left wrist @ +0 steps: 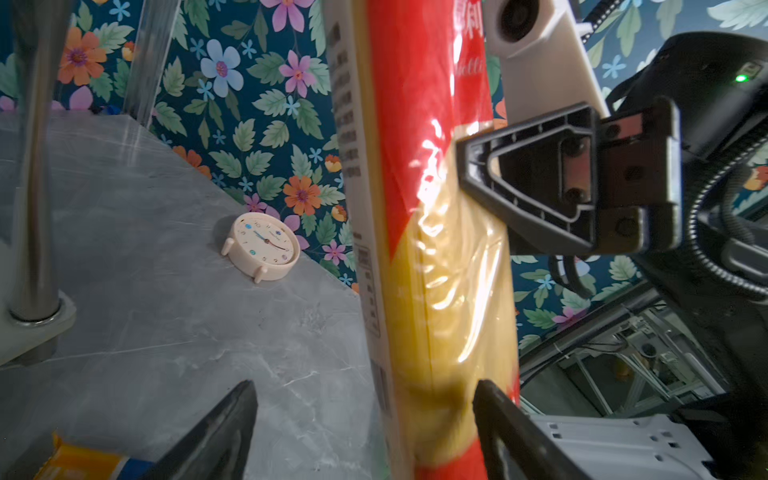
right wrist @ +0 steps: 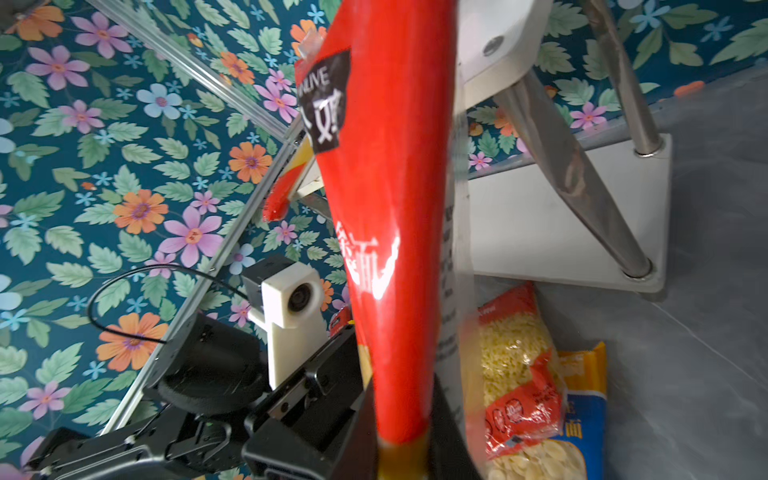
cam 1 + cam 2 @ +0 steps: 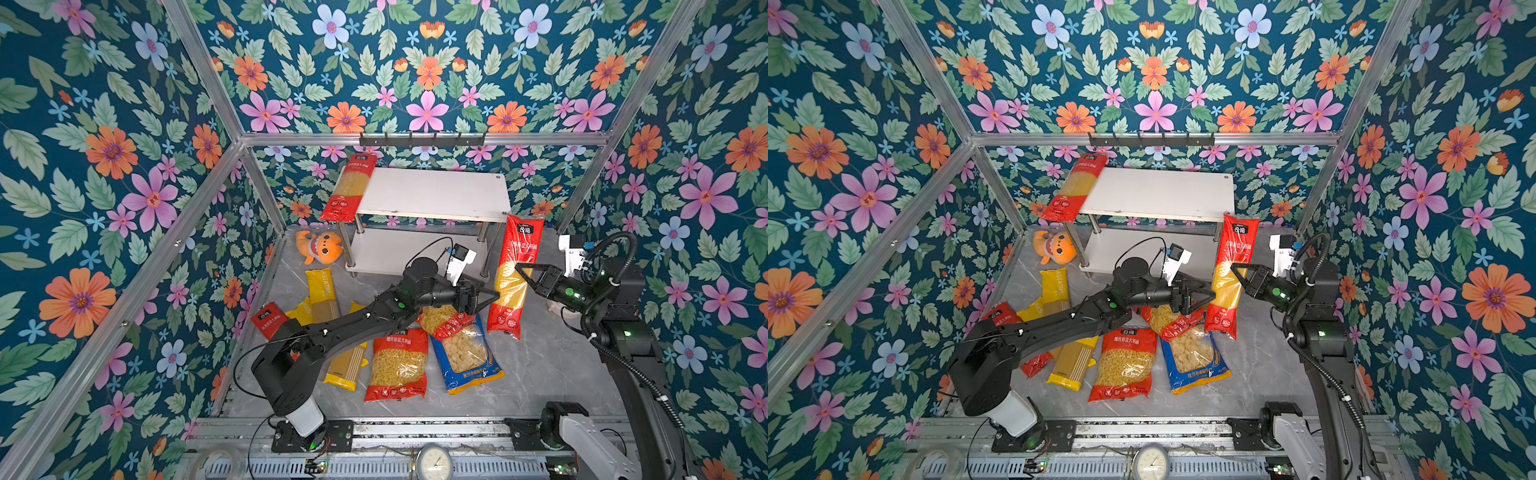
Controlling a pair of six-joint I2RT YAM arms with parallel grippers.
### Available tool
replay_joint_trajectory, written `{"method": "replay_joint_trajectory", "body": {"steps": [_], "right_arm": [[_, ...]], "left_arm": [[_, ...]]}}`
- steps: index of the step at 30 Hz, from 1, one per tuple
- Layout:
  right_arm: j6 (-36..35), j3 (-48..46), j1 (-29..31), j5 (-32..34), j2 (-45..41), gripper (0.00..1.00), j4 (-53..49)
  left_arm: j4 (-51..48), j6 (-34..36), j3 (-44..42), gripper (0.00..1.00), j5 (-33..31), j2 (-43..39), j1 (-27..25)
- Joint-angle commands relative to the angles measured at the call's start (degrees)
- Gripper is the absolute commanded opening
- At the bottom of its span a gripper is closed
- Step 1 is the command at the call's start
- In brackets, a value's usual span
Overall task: Place and organize the pasta boxes and bags onto the shelf
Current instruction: 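Raise the bag upright with the right gripper while the left gripper grips it too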
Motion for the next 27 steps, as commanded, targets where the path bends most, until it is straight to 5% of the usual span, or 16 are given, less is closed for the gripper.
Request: {"method": "replay_joint_trajectory", "body": {"steps": [1, 7, 13, 22, 27], "right_arm": [[4.1, 0.6, 1.8, -2.6, 0.0, 0.06, 12.3], [5.7, 2.8, 8.4, 1.1, 4.7, 0.06, 18.3], [11.9, 3.6, 10.1, 0.7, 10.5, 0.10, 28.6], [13.3, 6.3, 12.0, -2.1, 17.0, 0.29, 29.7], [11.5, 6.5, 12.1, -2.7, 17.8, 0.48, 26.4]], "left_arm": [[5.9, -2.8, 0.5, 0.82, 3.5, 0.5, 0.0], [8.0, -5.3, 1.3, 0.71, 4.6, 0.6, 1.1], [13.1, -10.8, -1.1, 0.47, 5.1, -1.7, 4.7], [14.3, -15.0, -2.7, 0.30, 6.7, -5.1, 8.7], [21.4, -24.1, -2.9, 0.24, 9.1, -5.0, 12.4]]}}
